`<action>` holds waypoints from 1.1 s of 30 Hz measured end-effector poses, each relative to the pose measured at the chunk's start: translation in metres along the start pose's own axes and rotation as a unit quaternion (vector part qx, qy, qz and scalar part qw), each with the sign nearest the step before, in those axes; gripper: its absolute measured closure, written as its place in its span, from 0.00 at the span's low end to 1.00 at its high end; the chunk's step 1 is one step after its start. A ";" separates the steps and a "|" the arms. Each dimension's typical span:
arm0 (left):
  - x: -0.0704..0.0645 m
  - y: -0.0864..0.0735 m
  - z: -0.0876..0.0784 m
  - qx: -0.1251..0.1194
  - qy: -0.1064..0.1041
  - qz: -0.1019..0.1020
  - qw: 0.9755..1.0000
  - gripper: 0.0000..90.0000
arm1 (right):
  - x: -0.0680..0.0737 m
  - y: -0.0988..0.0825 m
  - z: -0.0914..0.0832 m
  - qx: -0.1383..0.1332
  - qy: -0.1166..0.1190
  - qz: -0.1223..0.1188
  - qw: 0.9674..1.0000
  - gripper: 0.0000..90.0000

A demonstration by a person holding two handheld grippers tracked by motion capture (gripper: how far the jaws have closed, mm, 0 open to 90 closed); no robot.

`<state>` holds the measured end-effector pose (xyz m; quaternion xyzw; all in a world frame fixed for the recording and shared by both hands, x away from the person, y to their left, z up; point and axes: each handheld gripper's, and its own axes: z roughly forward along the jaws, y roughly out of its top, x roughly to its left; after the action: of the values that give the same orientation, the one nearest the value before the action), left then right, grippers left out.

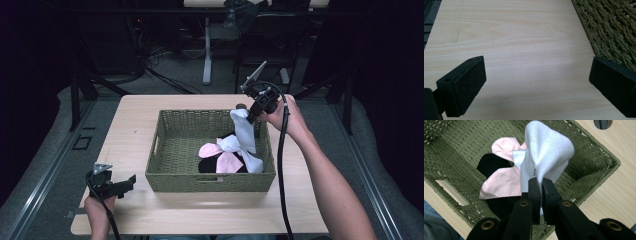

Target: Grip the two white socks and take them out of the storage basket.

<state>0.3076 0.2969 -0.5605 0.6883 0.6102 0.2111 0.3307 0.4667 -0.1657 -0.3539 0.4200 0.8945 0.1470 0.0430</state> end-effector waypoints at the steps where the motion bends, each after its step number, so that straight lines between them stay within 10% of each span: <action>1: 0.000 0.000 0.000 0.000 0.000 0.000 1.000 0.01 | 0.000 0.000 -0.001 -0.001 0.000 0.000 1.000 0.96; 33: 0.000 0.000 0.000 0.001 -0.001 -0.001 1.000 0.01 | -0.018 -0.006 -0.059 -0.032 -0.028 0.014 0.999 0.96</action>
<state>0.3078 0.2965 -0.5605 0.6882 0.6111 0.2092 0.3304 0.4615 -0.1964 -0.3005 0.4350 0.8819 0.1638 0.0795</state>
